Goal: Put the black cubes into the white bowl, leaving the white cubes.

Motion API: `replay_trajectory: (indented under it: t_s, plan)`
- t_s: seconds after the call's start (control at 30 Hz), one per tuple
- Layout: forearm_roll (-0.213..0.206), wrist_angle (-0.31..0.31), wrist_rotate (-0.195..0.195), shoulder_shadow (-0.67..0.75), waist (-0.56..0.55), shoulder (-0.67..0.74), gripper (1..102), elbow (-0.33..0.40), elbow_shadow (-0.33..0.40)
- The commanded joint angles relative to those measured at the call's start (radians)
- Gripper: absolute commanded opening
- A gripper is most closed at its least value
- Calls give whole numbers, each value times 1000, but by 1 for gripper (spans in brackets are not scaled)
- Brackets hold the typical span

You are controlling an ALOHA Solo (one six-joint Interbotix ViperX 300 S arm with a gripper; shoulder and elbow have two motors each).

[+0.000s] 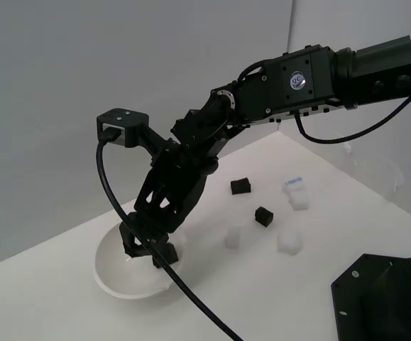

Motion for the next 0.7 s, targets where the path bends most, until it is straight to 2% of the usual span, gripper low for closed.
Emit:
replay_trajectory:
  t_s: [0.0,0.13,0.23,0.43,0.67]
  plan:
    - [-14,34,3,58,5,49,100,-21,-26]
    - [-8,72,9,130,43,124,100,-20,-25]
    - [6,75,11,192,97,186,100,-8,-14]
    - [52,95,21,256,270,250,100,77,69]
    - [60,97,69,307,436,301,100,176,173]
